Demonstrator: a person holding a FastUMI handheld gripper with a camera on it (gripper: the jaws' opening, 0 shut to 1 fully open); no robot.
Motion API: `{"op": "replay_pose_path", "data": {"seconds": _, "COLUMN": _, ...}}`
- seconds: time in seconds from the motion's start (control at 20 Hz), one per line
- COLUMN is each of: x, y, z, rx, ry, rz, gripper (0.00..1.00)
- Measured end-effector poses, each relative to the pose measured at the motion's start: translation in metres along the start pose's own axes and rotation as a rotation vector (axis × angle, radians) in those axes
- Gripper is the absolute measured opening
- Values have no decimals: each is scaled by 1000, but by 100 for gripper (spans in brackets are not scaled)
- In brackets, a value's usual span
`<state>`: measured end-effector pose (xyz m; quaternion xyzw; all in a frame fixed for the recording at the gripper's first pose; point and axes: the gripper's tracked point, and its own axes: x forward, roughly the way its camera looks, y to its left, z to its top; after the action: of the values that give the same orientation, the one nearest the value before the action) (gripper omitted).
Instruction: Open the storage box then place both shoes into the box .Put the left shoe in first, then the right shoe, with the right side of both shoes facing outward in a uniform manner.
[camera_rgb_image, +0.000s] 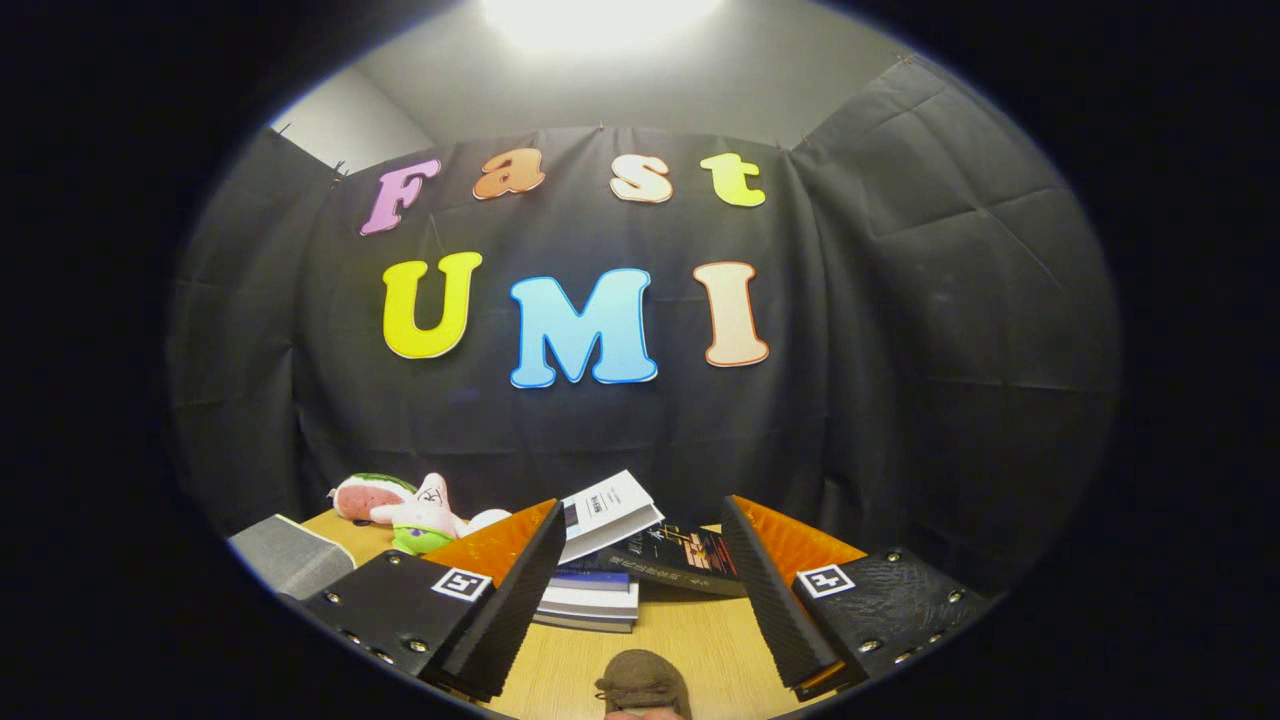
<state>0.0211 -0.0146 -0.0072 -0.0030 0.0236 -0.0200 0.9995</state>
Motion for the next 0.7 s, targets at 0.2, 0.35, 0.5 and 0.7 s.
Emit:
{"op": "replay_pose_path", "data": {"seconds": 0.2, "x": 13, "y": 13, "z": 1, "rx": -9, "ry": 0, "rz": 20, "gripper": 96}}
{"op": "replay_pose_path", "data": {"seconds": 0.35, "x": 13, "y": 29, "z": -4, "rx": 29, "ry": 13, "rz": 65, "gripper": 96}}
{"op": "replay_pose_path", "data": {"seconds": 0.5, "x": 9, "y": 54, "z": -21, "rx": 71, "ry": 63, "rz": 171, "gripper": 96}}
{"op": "replay_pose_path", "data": {"seconds": 0.7, "x": 5, "y": 70, "z": -30, "rx": 86, "ry": 90, "rz": 249, "gripper": 96}}
